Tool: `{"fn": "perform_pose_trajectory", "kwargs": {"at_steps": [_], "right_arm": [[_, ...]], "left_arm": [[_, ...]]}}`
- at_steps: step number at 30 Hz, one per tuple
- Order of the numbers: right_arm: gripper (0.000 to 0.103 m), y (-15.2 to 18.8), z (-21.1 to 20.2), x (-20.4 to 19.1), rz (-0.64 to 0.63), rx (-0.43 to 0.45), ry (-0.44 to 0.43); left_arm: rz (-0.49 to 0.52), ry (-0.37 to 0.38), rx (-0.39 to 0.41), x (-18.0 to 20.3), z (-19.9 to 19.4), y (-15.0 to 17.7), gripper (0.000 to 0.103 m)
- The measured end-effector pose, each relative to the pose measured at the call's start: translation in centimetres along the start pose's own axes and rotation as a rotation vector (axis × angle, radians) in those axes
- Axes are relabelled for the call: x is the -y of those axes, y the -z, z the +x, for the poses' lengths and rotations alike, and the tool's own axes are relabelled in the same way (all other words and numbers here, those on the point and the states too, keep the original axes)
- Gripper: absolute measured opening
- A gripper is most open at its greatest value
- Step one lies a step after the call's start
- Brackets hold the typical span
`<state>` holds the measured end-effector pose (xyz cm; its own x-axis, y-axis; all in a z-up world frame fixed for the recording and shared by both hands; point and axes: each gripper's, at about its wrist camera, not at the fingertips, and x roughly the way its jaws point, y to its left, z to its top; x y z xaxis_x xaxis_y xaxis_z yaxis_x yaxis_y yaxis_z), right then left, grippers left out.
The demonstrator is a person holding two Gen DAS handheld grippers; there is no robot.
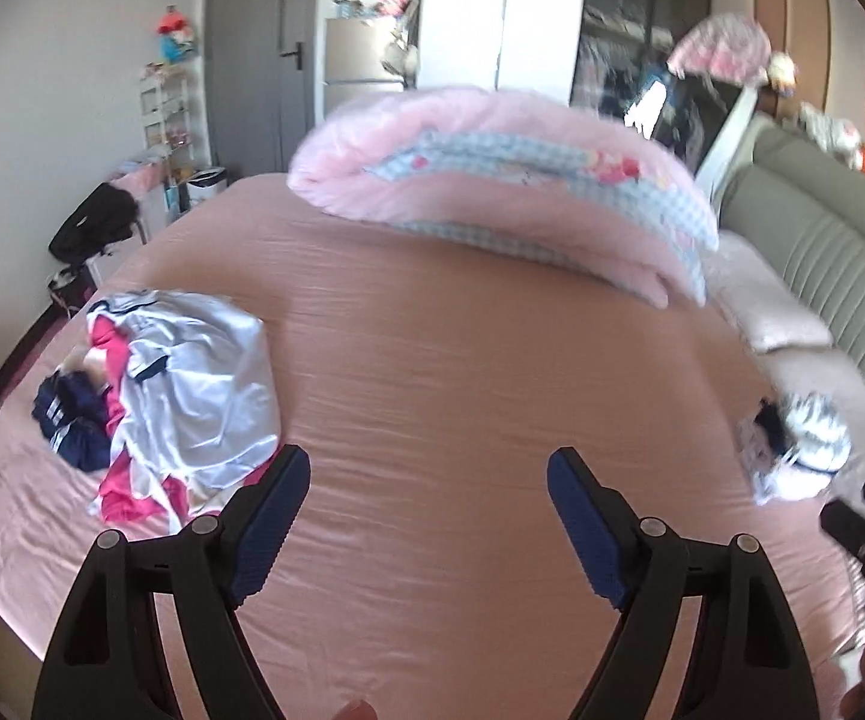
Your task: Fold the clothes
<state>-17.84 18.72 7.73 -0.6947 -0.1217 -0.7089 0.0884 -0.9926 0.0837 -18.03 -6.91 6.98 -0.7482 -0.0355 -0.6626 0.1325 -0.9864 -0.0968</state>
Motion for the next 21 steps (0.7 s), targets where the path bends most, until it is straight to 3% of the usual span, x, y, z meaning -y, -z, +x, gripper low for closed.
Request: {"fn": "perform_pose_trajectory", "kwargs": {"at_steps": [10,14,18,21], "right_arm": [[0.103,4.9,-8.8,-3.1,-0.033,0.061,0.086],[0.103,7.6,-10.4,-3.9,-0.051,0.049,0.105],[0.103,10.2,-12.0,-4.3,-0.025,0.060,0.122],[0.103,11.9,-12.5,-4.6,-0.045,0.042,0.132]], "left_arm": [[0.027,-0.003,0.068,-0.1,-8.4,5.6,0.082],[0.048,0.000,0.056,0.5,-10.7,8.6,0.082],[0.067,0.052,0.053,1.0,-12.2,11.1,0.083],[0.057,0.018,0.036,1.1,-12.7,13.3,0.084]]}}
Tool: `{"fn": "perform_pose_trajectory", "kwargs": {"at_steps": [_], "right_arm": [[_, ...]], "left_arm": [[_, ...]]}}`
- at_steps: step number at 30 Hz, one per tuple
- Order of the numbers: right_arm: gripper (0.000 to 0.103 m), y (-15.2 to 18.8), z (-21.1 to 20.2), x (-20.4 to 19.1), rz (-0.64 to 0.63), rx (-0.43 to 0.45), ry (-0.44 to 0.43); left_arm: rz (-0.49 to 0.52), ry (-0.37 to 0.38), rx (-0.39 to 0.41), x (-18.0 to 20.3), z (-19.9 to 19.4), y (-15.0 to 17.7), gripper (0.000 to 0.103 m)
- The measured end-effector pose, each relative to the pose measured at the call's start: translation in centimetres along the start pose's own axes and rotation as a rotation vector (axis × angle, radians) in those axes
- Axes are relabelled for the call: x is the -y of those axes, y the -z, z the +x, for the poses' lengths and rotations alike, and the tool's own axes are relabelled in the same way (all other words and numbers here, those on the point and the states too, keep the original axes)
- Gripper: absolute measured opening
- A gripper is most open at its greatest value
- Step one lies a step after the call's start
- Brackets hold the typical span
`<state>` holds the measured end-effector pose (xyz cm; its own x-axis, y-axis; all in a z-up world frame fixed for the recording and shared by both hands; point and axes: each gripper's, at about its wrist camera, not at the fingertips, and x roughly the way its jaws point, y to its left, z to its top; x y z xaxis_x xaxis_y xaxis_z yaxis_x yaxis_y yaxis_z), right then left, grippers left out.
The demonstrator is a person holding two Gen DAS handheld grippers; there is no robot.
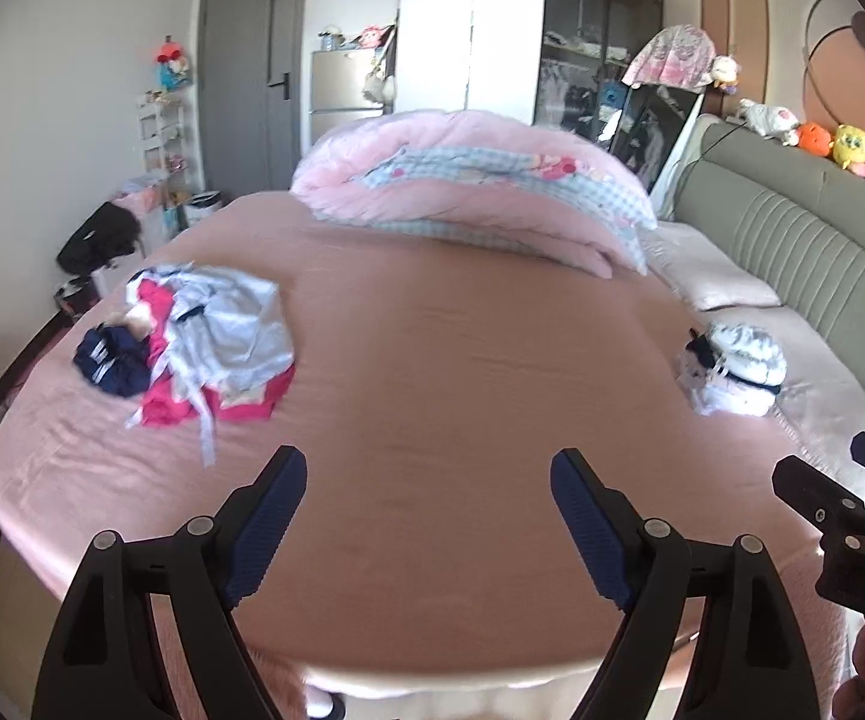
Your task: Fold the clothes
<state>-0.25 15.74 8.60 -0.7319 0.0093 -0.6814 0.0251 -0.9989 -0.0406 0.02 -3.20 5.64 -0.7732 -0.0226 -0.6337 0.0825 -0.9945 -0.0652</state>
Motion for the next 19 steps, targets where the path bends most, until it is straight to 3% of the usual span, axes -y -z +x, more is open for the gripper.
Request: {"fn": "perform_pose_trajectory", "kwargs": {"at_steps": [4,8,19], "right_arm": [[0.103,1.7,-0.1,0.1,-0.002,-0.029,-0.003],[0.103,2.8,0.0,0.1,0.002,-0.041,0.001],[0.103,3.1,0.1,-0.1,0.013,-0.047,0.013]], "left_arm": [[-0.028,-0.017,-0.049,0.2,0.1,2.6,0.085],[-0.034,0.028,-0.063,0.6,0.0,3.7,0.085],[-0.030,0.026,-0.021,1.6,-0.8,3.5,0.085]]}}
